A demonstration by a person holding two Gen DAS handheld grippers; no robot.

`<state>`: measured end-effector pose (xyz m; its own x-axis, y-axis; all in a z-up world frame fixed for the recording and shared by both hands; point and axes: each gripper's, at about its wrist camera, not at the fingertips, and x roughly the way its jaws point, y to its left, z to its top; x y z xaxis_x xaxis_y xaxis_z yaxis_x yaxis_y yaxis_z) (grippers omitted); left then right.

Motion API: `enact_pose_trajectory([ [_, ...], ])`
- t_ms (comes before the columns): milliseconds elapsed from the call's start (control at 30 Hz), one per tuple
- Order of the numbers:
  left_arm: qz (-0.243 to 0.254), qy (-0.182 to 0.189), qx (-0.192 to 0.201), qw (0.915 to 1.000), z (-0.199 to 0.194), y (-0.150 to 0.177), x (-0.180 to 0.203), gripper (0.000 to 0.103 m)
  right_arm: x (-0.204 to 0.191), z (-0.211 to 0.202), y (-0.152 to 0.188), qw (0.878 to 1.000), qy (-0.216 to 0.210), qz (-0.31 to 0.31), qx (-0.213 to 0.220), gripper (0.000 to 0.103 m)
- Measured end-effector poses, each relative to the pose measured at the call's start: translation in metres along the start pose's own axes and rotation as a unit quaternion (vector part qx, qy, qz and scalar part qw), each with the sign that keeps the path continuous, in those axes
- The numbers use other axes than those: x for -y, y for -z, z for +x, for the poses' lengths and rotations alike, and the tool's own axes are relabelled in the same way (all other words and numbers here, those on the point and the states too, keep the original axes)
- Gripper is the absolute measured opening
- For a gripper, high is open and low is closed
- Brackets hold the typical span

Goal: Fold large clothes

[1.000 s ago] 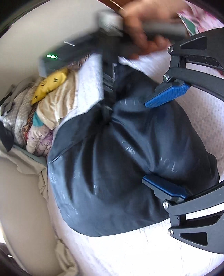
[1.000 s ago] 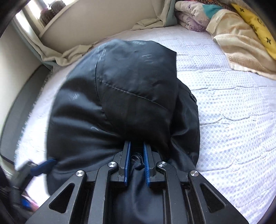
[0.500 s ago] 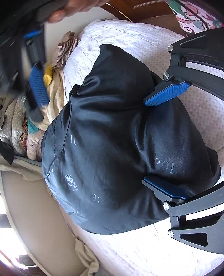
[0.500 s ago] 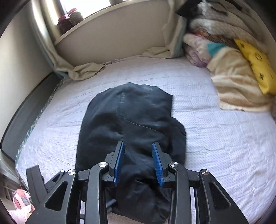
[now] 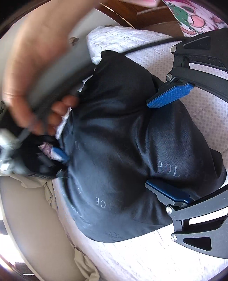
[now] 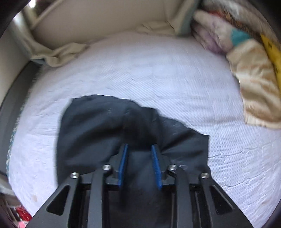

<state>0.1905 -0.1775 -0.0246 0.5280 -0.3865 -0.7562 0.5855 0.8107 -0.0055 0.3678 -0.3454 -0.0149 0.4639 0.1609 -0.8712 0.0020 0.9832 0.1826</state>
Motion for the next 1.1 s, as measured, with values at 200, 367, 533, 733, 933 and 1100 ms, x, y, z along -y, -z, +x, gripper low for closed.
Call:
enact_pose_trajectory([
  [200, 0.006, 0.015, 0.002, 0.9999, 0.004, -0.005, 0.000, 0.084, 0.032, 0.050, 0.013, 0.999, 0.023, 0.020, -0.017, 0.005],
  [367, 0.009, 0.027, 0.003, 0.9996, 0.006, -0.006, -0.001, 0.084, 0.051, 0.072, 0.024, 0.999, 0.031, 0.041, -0.006, 0.000],
  [533, 0.002, 0.039, -0.001, 0.9993, 0.007, -0.009, -0.002, 0.084, 0.054, 0.075, 0.029, 0.998, 0.040, 0.046, 0.016, 0.000],
  [733, 0.003, 0.025, -0.003, 0.9997, 0.004, -0.010, -0.001, 0.086, 0.054, 0.019, 0.028, 0.996, 0.014, 0.071, 0.042, 0.013],
  [933, -0.007, 0.022, -0.002, 0.9997, 0.003, -0.010, -0.007, 0.086, 0.025, -0.091, 0.060, 0.994, 0.013, -0.001, 0.112, 0.031],
  [1100, -0.002, 0.014, 0.001, 0.9999, 0.003, -0.008, -0.002, 0.086, 0.009, -0.126, 0.119, 0.994, -0.009, -0.032, 0.103, 0.031],
])
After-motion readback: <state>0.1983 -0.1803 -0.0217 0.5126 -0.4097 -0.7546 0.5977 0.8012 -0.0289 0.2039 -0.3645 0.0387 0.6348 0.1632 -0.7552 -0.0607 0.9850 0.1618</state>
